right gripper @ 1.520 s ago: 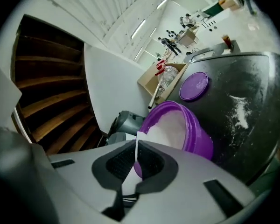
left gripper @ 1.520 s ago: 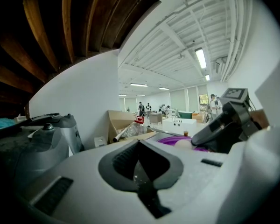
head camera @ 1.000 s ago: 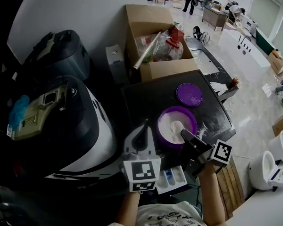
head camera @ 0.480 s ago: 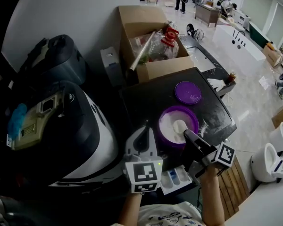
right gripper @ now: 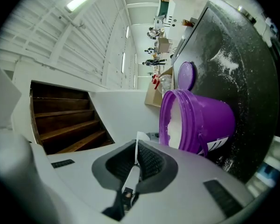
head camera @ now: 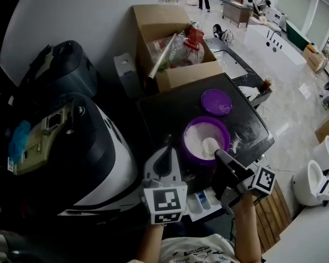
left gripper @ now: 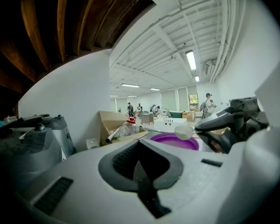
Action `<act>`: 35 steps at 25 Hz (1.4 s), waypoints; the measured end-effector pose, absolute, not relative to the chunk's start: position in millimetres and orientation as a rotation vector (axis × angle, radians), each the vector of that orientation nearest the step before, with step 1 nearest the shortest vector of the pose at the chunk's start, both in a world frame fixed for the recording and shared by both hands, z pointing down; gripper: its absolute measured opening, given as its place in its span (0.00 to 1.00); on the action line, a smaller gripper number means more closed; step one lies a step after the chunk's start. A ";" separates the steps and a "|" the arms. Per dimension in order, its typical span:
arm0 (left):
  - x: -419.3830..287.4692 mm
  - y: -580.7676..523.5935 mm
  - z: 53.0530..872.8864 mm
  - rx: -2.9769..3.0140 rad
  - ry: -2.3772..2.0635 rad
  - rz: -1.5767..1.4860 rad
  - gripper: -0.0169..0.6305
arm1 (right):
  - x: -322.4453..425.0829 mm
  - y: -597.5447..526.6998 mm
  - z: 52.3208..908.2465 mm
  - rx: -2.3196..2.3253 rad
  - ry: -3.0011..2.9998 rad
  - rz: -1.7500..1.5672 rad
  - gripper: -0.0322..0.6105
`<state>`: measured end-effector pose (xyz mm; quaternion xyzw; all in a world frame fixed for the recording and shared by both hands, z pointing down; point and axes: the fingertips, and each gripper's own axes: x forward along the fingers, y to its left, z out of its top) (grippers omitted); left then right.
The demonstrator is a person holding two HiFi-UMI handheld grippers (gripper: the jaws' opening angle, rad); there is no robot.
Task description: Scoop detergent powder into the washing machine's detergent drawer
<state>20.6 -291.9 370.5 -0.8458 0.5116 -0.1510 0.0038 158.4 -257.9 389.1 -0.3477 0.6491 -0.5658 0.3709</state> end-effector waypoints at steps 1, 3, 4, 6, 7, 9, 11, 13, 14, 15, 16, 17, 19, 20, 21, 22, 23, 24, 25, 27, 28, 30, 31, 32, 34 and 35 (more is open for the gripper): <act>20.6 -289.0 370.5 -2.649 1.606 -0.473 0.03 | 159.5 -254.7 388.3 -0.893 1.667 -1.447 0.08; 21.4 -282.2 370.7 -2.645 1.613 -0.471 0.03 | 161.6 -247.2 387.2 -0.894 1.672 -1.443 0.08; 22.2 -278.3 370.8 -2.643 1.617 -0.470 0.03 | 163.0 -242.9 386.7 -0.894 1.675 -1.442 0.08; 24.5 -269.4 371.0 -2.640 1.623 -0.473 0.03 | 165.9 -233.4 385.4 -0.891 1.681 -1.442 0.08; 25.8 -264.3 371.3 -2.638 1.625 -0.475 0.03 | 167.4 -228.2 384.8 -0.891 1.684 -1.443 0.08; 28.0 -253.4 372.0 -2.636 1.630 -0.479 0.03 | 170.4 -217.8 384.2 -0.894 1.693 -1.442 0.08; 29.8 -241.6 372.8 -2.635 1.635 -0.480 0.03 | 173.0 -207.4 384.1 -0.897 1.701 -1.441 0.08; 30.9 -229.1 373.4 -2.631 1.641 -0.482 0.03 | 174.6 -196.6 383.8 -0.895 1.707 -1.442 0.08; 31.0 -222.7 373.8 -2.629 1.646 -0.483 0.03 | 175.1 -190.8 383.9 -0.893 1.709 -1.443 0.08; 31.0 -216.1 374.3 -2.626 1.650 -0.485 0.03 | 175.5 -184.8 384.3 -0.890 1.712 -1.445 0.08; 30.9 -209.5 374.6 -2.624 1.653 -0.487 0.03 | 175.9 -178.8 384.7 -0.889 1.715 -1.447 0.08; 30.8 -203.0 374.8 -2.621 1.657 -0.489 0.03 | 176.5 -173.1 385.2 -0.890 1.719 -1.449 0.08; 30.0 -190.0 375.0 -2.614 1.664 -0.493 0.03 | 178.0 -162.1 385.7 -0.895 1.725 -1.449 0.08; 29.5 -183.4 375.0 -2.610 1.668 -0.495 0.03 | 178.9 -156.3 385.7 -0.896 1.726 -1.448 0.08; 29.0 -176.6 375.2 -2.606 1.671 -0.498 0.03 | 180.0 -150.1 385.7 -0.898 1.725 -1.447 0.08; 28.5 -169.8 375.6 -2.602 1.675 -0.500 0.03 | 181.3 -143.9 386.1 -0.899 1.722 -1.446 0.08; 28.1 -163.0 376.1 -2.598 1.679 -0.500 0.03 | 182.9 -137.7 386.8 -0.901 1.719 -1.445 0.08; 27.7 -156.4 376.7 -2.595 1.683 -0.501 0.03 | 184.6 -131.6 387.8 -0.903 1.716 -1.443 0.08; 27.4 -149.7 377.3 -2.591 1.686 -0.500 0.03 | 186.3 -125.6 389.1 -0.906 1.711 -1.441 0.08; 26.4 -136.6 378.5 -2.586 1.692 -0.500 0.03 | 189.8 -113.7 392.2 -0.914 1.705 -1.438 0.08; 25.8 -130.2 379.1 -2.583 1.696 -0.500 0.03 | 191.3 -107.7 393.9 -0.919 1.704 -1.436 0.08; 24.5 -117.5 380.4 -2.578 1.705 -0.501 0.03 | 192.9 -96.1 396.6 -0.926 1.704 -1.435 0.08; 24.1 -111.7 381.3 -2.576 1.709 -0.501 0.03 | 193.4 -90.7 397.9 -0.930 1.706 -1.436 0.08; 23.8 -106.2 382.2 -2.574 1.713 -0.502 0.03 | 193.9 -85.8 399.3 -0.934 1.708 -1.438 0.08; 23.8 -96.7 384.2 -2.571 1.720 -0.508 0.03 | 194.7 -77.2 401.2 -0.944 1.715 -1.440 0.08; 23.7 -92.5 385.2 -2.569 1.723 -0.511 0.03 | 194.9 -73.5 402.1 -0.949 1.719 -1.440 0.08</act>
